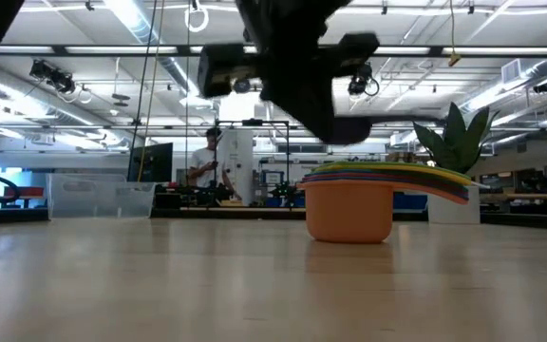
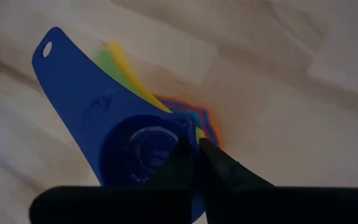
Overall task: Nest measuring cups in basket
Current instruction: Stack the dark blue measuring cup on top of the green measuring cup
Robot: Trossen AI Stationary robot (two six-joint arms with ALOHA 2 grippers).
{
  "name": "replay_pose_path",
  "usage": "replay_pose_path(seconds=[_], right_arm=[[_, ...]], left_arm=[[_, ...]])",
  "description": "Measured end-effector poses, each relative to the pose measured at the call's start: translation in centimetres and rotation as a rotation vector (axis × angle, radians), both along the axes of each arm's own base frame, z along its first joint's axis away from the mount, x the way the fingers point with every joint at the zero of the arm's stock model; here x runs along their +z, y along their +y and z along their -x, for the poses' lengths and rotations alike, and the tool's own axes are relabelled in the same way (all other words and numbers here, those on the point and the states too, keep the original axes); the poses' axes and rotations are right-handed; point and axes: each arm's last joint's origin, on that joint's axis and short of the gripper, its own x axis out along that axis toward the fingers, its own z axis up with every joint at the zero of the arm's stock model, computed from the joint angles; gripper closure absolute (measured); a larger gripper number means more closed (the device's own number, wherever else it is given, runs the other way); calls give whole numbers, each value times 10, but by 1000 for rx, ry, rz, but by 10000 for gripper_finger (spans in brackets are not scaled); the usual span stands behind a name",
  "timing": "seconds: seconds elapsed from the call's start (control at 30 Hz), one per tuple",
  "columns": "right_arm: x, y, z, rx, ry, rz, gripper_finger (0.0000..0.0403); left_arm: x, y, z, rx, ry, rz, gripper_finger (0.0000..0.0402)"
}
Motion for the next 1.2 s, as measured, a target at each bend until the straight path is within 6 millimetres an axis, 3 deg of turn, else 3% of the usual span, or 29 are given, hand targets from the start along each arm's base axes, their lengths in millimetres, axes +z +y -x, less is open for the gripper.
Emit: replay_pose_path(seconds=[0.7,0.97,1.2], right_arm=[[0,0,0,-1,1,0,400],[0,0,0,0,1,1,400],[0,0,0,0,1,1,400]], left_arm=[[-20,19,-5,-67,14,-33,389],[-19,19,-7,-5,-5,0,329],[-16,14,-8,50,-18,-54,315]])
